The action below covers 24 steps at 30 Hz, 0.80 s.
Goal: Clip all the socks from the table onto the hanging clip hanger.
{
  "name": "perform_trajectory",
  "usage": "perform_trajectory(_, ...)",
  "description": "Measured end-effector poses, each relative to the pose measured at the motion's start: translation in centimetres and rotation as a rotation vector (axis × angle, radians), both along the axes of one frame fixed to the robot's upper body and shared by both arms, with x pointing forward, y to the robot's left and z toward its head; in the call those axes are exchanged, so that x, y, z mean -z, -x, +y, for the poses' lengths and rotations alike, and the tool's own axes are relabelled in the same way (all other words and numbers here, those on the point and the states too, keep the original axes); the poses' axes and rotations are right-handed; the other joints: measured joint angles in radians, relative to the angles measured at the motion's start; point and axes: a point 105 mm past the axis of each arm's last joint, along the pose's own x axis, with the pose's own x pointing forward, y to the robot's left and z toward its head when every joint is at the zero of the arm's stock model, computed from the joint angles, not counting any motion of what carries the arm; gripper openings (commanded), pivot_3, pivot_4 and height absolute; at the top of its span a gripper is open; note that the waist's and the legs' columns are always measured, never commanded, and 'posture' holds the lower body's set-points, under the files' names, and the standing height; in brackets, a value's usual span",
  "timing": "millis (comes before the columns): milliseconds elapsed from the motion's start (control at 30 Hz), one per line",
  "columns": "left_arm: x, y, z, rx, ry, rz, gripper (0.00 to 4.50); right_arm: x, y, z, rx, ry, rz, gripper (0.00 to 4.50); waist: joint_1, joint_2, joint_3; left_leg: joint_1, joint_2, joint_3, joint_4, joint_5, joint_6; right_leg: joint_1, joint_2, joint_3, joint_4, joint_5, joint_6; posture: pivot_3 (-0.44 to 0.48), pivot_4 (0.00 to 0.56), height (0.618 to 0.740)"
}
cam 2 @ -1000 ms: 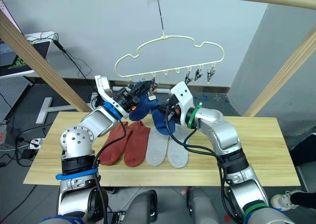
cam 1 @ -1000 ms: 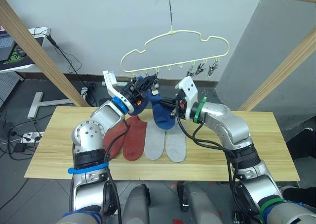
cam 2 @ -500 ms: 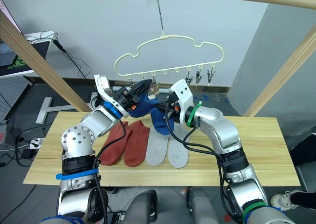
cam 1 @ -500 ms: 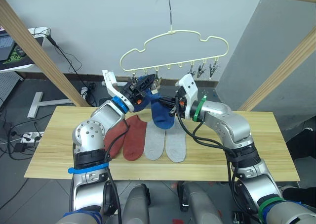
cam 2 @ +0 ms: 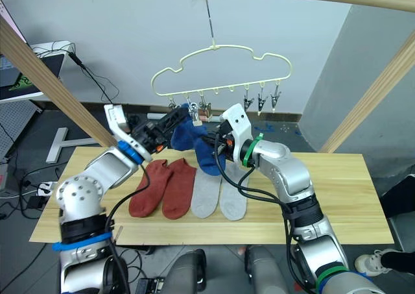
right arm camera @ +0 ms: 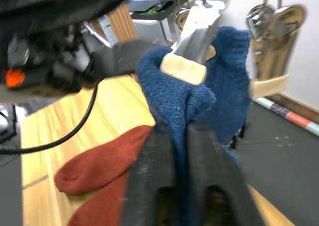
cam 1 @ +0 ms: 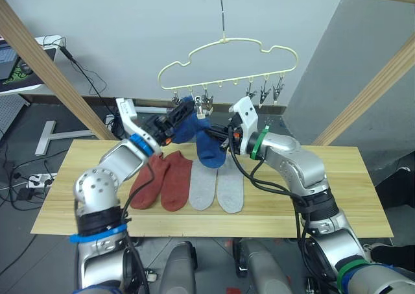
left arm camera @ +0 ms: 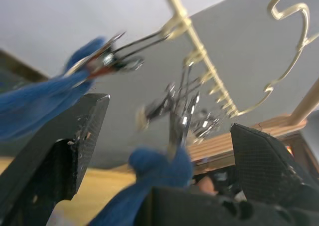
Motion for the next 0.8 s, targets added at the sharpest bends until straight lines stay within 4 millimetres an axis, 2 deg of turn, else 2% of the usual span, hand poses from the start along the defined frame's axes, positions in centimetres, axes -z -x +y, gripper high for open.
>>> perform_trajectory(167, 0.0, 2.5, 1.6, -0.033, -0.137, -0.009, 4.5, 1.4, 0.3, -0.2, -0.003, 0.016, 0.04, 3.21, 0.005, 0.0, 0.0, 0.0, 0.0, -0.001, 0.0, 0.0, 0.0, 0.0, -0.001, -0.001, 0.0, 0.0, -0.001, 0.071, 0.275, 0.74)
perform_trajectory(267, -0.1, 2.9, 1.0, -0.042, -0.196, -0.033, 4.5, 3.0, 0.3, -1.2, 0.021, 0.066, 0.06, 4.29, 0.02, 0.0, 0.0, 0.0, -0.001, -0.001, 0.001, 0.0, 0.0, 0.001, -0.002, 0.0, 0.0, 0.0, -0.001, 0.074, 0.272, 0.74)
perform_trajectory(300, -0.2, 2.8, 0.6, -0.048, -0.219, -0.043, 4.5, 3.4, 0.3, -1.5, 0.029, 0.075, 0.066, 4.48, 0.025, 0.0, 0.0, 0.0, -0.001, 0.0, 0.001, 0.0, 0.0, 0.0, -0.002, 0.001, -0.001, 0.0, -0.001, 0.076, 0.269, 0.74)
perform_trajectory(400, 0.0, 2.6, -0.8, -0.056, -0.318, -0.094, 4.5, 4.1, 0.3, -2.8, 0.058, 0.108, 0.063, 4.48, 0.031, 0.0, 0.0, 0.0, -0.002, 0.002, 0.0, 0.0, 0.0, 0.0, -0.002, 0.001, -0.001, 0.0, -0.001, 0.076, 0.269, 0.74)
perform_trajectory(500, 0.2, 2.1, -2.1, -0.077, -0.395, -0.155, 3.9, 4.3, 0.2, -4.1, 0.083, 0.148, 0.022, 4.5, 0.031, 0.0, 0.0, 0.0, -0.002, 0.002, 0.0, 0.0, 0.0, 0.0, -0.001, 0.002, -0.002, 0.0, -0.001, 0.063, 0.265, 0.74)
perform_trajectory(567, -0.1, 1.5, -2.9, -0.121, -0.441, -0.225, 3.26, 4.2, 0.3, -5.3, 0.088, 0.181, -0.016, 4.5, 0.032, 0.0, 0.0, -0.001, -0.002, 0.002, 0.0, 0.0, 0.0, 0.0, 0.0, 0.001, -0.002, 0.0, -0.001, 0.051, 0.261, 0.74)
perform_trajectory(700, 0.0, -0.2, -4.9, -0.178, -0.571, -0.365, 2.02, 2.5, 0.9, -6.2, 0.095, 0.158, -0.085, 4.5, 0.031, 0.0, 0.0, -0.001, -0.002, 0.003, -0.001, 0.0, 0.0, 0.0, 0.0, 0.001, -0.002, 0.0, -0.001, 0.028, 0.254, 0.74)
perform_trajectory(800, 0.1, -1.5, -5.6, -0.236, -0.54, -0.373, 2.02, 0.5, 1.2, -6.4, 0.094, 0.123, -0.185, 4.5, 0.027, 0.0, 0.0, -0.001, -0.002, 0.004, -0.001, 0.0, 0.0, 0.0, 0.0, 0.001, -0.002, 0.0, -0.001, 0.013, 0.251, 0.74)
